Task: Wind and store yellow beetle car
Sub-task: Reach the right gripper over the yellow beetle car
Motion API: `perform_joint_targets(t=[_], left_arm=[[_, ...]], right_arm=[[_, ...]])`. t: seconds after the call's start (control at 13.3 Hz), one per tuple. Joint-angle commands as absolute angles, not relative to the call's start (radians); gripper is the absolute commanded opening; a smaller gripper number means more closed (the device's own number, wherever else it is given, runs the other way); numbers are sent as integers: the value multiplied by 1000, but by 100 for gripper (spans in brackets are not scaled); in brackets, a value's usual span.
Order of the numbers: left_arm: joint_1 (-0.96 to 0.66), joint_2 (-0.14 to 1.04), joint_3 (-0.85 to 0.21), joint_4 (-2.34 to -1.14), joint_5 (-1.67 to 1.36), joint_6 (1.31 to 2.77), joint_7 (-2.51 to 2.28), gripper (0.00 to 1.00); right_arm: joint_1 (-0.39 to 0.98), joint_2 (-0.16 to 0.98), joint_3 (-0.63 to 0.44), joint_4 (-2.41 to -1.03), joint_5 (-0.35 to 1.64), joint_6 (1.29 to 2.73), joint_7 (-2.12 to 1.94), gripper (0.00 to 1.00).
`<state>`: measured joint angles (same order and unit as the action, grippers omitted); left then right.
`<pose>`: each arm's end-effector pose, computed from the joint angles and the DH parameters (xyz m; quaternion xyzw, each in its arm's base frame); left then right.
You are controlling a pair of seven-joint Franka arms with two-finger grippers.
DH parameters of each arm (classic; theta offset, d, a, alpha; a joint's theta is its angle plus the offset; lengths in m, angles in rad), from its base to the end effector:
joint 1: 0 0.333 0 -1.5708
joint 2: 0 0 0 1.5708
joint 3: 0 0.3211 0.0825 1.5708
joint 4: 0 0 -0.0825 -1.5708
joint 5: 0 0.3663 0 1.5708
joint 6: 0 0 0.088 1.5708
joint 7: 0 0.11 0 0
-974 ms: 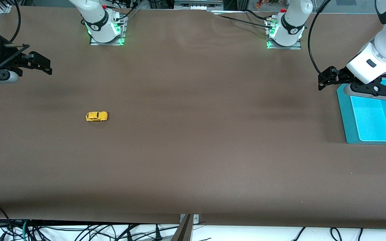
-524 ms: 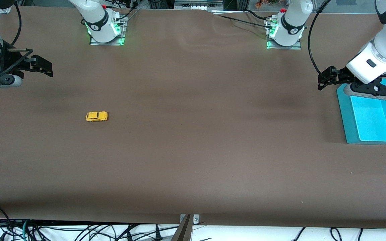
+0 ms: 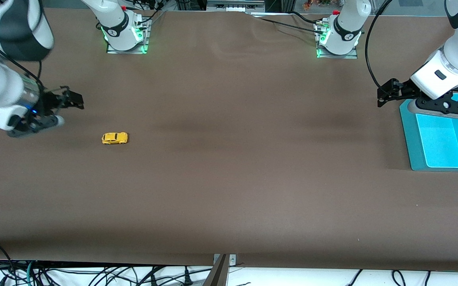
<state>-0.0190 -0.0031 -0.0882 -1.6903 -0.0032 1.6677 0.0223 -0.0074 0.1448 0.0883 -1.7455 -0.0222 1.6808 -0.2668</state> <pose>0.5376 -0.0582 0.5821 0.9979 -0.0645 -0.0098 0.0010 0.5633 0.0411 0.4765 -0.9791 -0.1746 0.1042 0.0052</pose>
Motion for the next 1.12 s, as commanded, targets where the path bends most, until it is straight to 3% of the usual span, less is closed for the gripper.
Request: perform_joint_targets(t=[0.0,0.6,1.05], left_arm=[[-15,8,-97,-1660,20,1643,18,100],[-15,8,-97,-1660,20,1643,18,100],[-15,8,-97,-1661,20,1643,18,100]], right_arm=[[8,135,89,-1853,-37,1777,-351,100],[5,138,81,-2215,-46,2296,-932,100],[-23,276,78,-2236,-44,2468,-1339,100]])
